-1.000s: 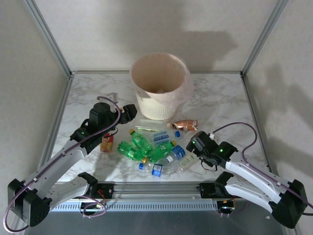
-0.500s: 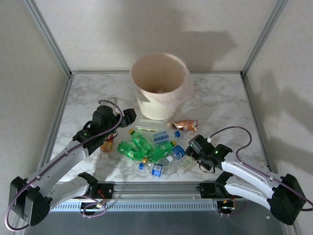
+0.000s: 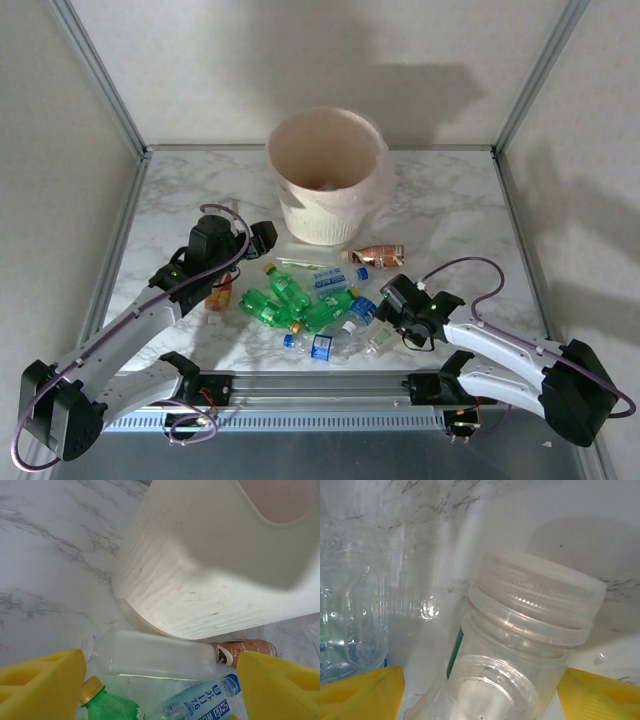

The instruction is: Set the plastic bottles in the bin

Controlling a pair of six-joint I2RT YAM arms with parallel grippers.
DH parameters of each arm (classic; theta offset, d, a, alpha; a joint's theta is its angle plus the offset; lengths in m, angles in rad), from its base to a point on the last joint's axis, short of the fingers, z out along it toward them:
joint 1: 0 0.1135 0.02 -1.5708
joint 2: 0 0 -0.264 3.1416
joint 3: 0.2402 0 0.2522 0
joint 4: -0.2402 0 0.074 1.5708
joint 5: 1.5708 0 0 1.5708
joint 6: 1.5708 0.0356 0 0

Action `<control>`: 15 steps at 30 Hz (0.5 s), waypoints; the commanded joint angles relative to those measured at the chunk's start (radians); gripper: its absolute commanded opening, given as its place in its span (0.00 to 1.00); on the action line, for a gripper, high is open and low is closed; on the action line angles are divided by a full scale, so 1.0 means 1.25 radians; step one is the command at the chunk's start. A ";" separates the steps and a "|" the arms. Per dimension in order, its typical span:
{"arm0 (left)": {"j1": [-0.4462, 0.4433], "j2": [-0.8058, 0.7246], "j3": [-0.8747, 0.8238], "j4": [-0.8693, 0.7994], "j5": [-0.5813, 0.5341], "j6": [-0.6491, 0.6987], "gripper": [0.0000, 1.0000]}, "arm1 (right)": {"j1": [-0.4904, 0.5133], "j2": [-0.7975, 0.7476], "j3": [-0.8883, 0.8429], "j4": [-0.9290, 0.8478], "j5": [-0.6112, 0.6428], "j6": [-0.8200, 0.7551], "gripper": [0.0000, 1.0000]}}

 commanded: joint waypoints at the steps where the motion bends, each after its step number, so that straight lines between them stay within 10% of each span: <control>1: 0.013 -0.001 -0.001 0.000 -0.003 0.017 0.79 | 0.007 -0.015 -0.007 -0.022 0.018 0.016 0.77; 15: 0.029 -0.006 -0.003 -0.016 -0.006 0.017 0.78 | 0.007 -0.113 0.105 -0.197 0.113 0.018 0.68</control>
